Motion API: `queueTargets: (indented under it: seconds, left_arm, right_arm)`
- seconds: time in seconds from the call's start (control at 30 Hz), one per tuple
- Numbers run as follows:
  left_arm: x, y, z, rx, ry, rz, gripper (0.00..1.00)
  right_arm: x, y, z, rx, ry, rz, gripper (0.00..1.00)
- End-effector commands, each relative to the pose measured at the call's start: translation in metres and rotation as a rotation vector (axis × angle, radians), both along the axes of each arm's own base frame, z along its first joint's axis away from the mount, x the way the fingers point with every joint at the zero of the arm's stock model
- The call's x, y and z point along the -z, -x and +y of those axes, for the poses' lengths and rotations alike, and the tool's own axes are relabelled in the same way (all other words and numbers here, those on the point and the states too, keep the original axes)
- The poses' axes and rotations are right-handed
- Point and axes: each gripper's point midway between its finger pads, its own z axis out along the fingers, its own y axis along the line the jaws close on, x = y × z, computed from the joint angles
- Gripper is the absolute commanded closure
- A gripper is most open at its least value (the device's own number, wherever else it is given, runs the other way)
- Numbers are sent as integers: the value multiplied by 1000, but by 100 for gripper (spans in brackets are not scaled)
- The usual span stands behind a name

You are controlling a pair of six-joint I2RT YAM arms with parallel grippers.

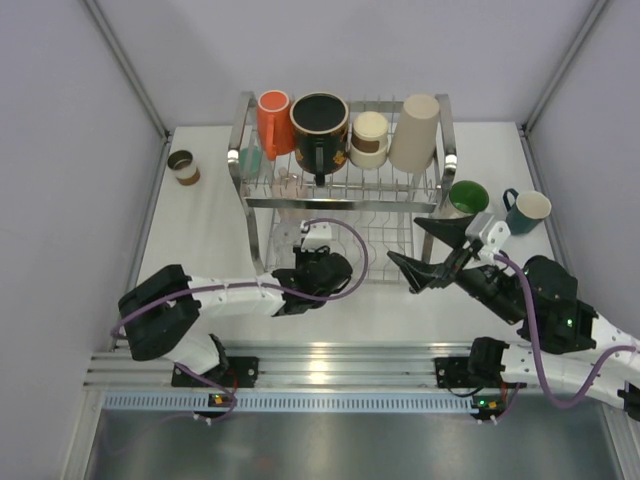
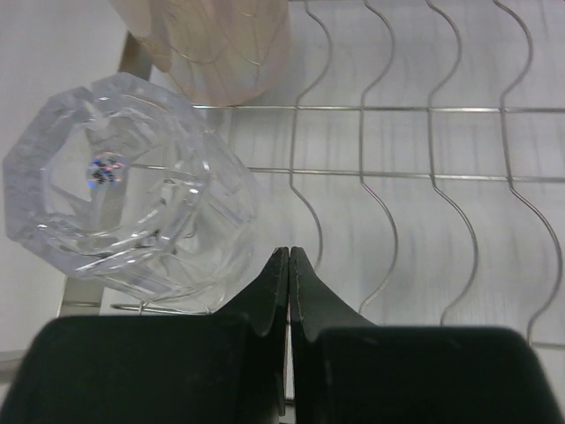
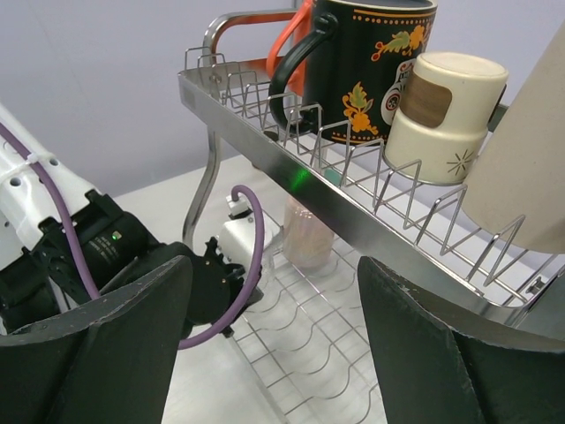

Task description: Load the cups into the dish rack

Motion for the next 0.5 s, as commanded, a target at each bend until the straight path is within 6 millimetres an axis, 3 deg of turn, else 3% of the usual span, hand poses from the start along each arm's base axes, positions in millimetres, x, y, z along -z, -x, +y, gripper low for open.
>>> queueTargets:
  seconds: [0.0, 0.1, 0.17, 0.2, 0.23, 0.3, 0.33, 0.37, 0.4, 0.47]
  left_arm:
    - [-18, 6, -30, 138, 65, 35, 100]
    - [-29, 22, -52, 249, 59, 52, 100]
    - [-49, 39, -61, 280, 97, 49, 100]
    - [-49, 48, -53, 258, 112, 80, 100]
    - [-65, 57, -51, 266, 165, 80, 100]
    - [-74, 67, -36, 182, 302, 105, 100]
    - [-65, 76, -12, 136, 259, 153, 100]
    - [-75, 80, 2, 97, 318, 145, 100]
    - [-67, 88, 22, 23, 339, 182, 100]
    - [-71, 95, 40, -17, 403, 185, 100]
  right_arm:
    - [-17, -2, -3, 17, -35, -26, 24]
    - [-16, -2, -1, 14, -32, -25, 24]
    - [-17, -1, -2, 12, -35, -25, 24]
    - [-17, -1, -3, 14, -34, -26, 24]
    - [-19, 0, -5, 14, -38, -28, 24]
    - [-20, 0, -8, 17, -44, -30, 24]
    - [-21, 1, -9, 17, -45, -30, 24]
    - [-21, 1, -10, 17, -44, -30, 24]
    - [-21, 2, -10, 15, -47, -28, 24]
    - [-23, 2, -12, 14, -55, -28, 24]
